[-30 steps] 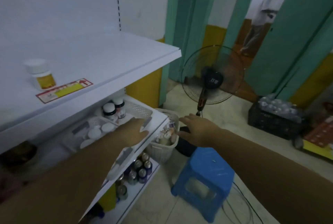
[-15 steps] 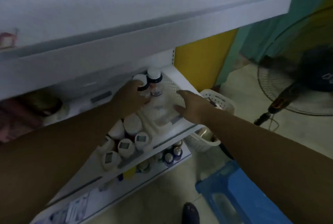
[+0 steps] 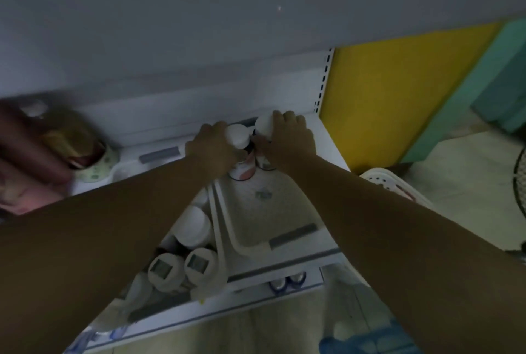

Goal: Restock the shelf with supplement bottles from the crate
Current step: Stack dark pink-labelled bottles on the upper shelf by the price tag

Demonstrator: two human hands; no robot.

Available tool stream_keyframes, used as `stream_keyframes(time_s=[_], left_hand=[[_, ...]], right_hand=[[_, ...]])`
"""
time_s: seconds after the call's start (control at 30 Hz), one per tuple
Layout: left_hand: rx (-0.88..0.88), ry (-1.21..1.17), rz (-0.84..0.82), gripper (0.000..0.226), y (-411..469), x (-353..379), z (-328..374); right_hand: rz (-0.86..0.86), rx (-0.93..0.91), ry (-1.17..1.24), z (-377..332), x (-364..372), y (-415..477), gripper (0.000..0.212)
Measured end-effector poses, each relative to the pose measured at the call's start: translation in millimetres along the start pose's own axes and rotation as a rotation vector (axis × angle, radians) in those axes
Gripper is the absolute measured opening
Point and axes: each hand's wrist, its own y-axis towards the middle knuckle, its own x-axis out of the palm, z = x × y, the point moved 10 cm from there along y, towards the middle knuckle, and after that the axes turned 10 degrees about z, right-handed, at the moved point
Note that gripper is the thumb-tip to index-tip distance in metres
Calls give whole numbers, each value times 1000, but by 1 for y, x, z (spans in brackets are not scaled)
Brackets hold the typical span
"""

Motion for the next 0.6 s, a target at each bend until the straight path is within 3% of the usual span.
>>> stream_keyframes(time_s=[0.2,0.3,0.4,0.6], left_hand=[[-49,-179,37,55,-1,-11,3],[-67,-452,204,38,-17,-44,12],[-63,-664,232,19,-35,-67,25],[-191,-811,220,45,-91,-112,16]], right_hand=[[27,31,149,2,-13,0,63],[71,107,313,5,-40,-8,65],[139,105,393,-3,-77,-21,58],[162,162,656,-30,-142,-84,52]])
